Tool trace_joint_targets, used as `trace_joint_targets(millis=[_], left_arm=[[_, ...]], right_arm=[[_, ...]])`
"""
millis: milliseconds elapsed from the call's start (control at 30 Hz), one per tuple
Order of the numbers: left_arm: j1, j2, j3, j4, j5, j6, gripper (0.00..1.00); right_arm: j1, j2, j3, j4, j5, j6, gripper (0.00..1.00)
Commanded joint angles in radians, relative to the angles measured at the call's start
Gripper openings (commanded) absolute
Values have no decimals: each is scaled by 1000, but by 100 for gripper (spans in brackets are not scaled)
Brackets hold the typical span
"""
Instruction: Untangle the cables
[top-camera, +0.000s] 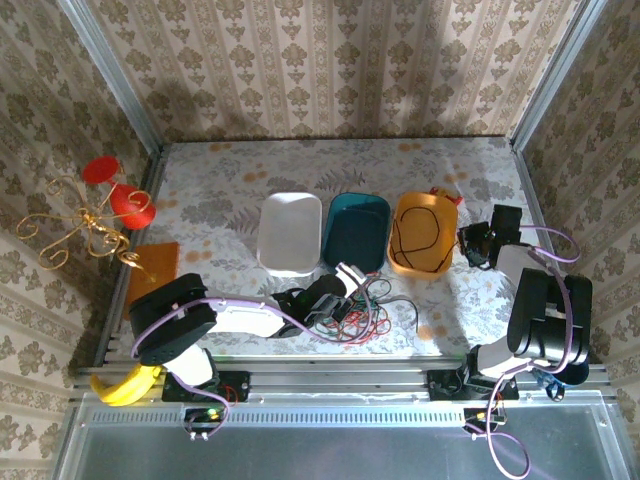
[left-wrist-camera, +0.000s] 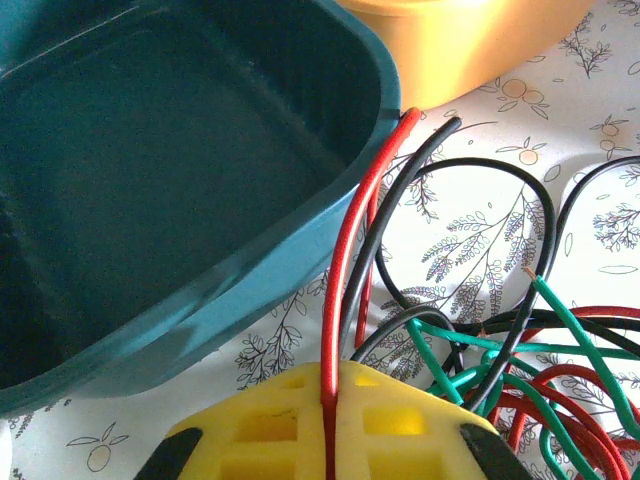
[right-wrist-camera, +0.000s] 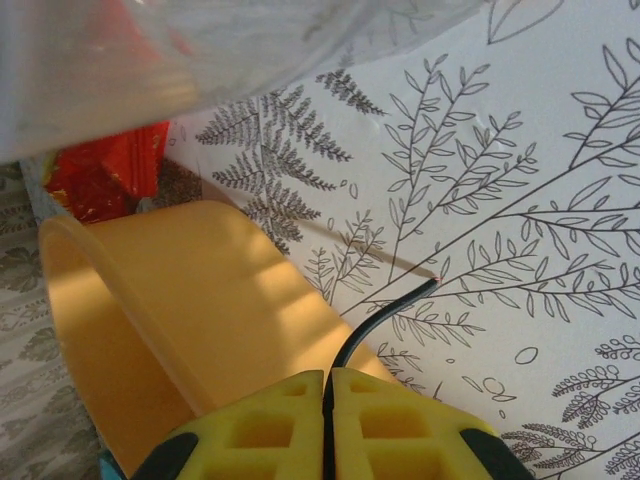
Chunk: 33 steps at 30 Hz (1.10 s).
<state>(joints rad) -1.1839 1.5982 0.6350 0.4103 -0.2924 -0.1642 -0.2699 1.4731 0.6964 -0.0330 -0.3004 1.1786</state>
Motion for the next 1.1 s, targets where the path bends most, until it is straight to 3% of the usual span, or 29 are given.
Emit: trace_joint_targets(millis=[0, 333, 533, 800, 1067], left_arm=[[1, -1, 11, -18, 6, 5, 0], [1, 0, 12, -16, 11, 6, 0], [1, 2, 13, -14, 13, 8, 0], [0, 3, 14, -14, 12, 11, 0], [-2, 3, 18, -23, 9, 9, 0]], right_arm=[[8, -47, -6, -27, -1, 1, 8], [32, -177, -14, -108, 40, -48, 7], [109, -185, 78, -180, 80, -192, 7], [273, -88, 247, -291, 158, -394, 6], [324, 109, 319, -338, 170, -463, 8]])
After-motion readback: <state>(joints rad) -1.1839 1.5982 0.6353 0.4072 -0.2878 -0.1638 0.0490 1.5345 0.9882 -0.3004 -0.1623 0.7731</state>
